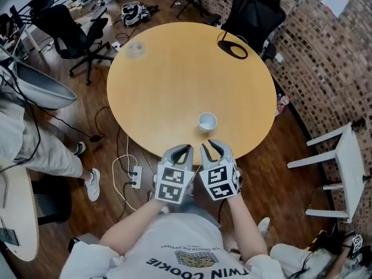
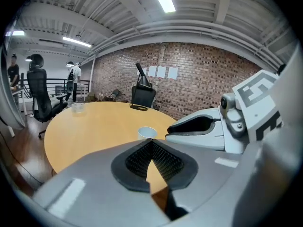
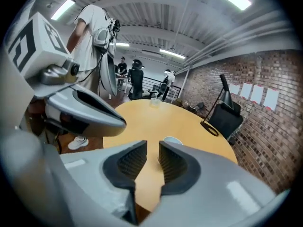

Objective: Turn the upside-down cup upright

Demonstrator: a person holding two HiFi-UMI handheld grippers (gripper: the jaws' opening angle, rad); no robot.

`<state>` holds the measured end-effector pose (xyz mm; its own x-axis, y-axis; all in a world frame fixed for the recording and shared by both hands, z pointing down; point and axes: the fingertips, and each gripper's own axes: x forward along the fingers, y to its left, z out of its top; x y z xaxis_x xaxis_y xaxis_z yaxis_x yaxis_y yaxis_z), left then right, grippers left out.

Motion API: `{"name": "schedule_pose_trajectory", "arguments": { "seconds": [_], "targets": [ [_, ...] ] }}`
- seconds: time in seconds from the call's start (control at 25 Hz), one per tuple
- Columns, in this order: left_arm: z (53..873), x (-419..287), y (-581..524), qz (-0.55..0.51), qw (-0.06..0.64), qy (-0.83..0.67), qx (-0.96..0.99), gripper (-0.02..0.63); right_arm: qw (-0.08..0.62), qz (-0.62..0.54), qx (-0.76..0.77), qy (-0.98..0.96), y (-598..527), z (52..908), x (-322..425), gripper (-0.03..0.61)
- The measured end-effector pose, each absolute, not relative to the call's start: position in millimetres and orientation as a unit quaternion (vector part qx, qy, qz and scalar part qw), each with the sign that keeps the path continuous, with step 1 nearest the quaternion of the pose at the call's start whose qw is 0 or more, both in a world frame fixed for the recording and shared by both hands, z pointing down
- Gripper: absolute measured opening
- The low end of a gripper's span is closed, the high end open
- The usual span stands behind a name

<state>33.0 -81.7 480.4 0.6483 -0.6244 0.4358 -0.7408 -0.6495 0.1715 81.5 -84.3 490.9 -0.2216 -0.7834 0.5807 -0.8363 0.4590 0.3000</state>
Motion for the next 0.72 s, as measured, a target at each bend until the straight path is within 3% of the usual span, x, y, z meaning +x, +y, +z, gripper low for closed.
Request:
{"name": "schedule_pose_trajectory", "arguments": {
  "seconds": [0.36,0.72],
  "targets": [
    [491.0,35.7,-139.1,0.179,0.189,-0.438,0.86,0.003,0.458,0.003,0.406,-0.791,-151.8,544.3,98.9,0.064],
    [503.0,49.2,-160.8,0.185,0.205,-0.471,0.838,0.003,0.486,0.018,0.317,-0.814,-159.0,573.9,96.6,0.054]
  ]
}}
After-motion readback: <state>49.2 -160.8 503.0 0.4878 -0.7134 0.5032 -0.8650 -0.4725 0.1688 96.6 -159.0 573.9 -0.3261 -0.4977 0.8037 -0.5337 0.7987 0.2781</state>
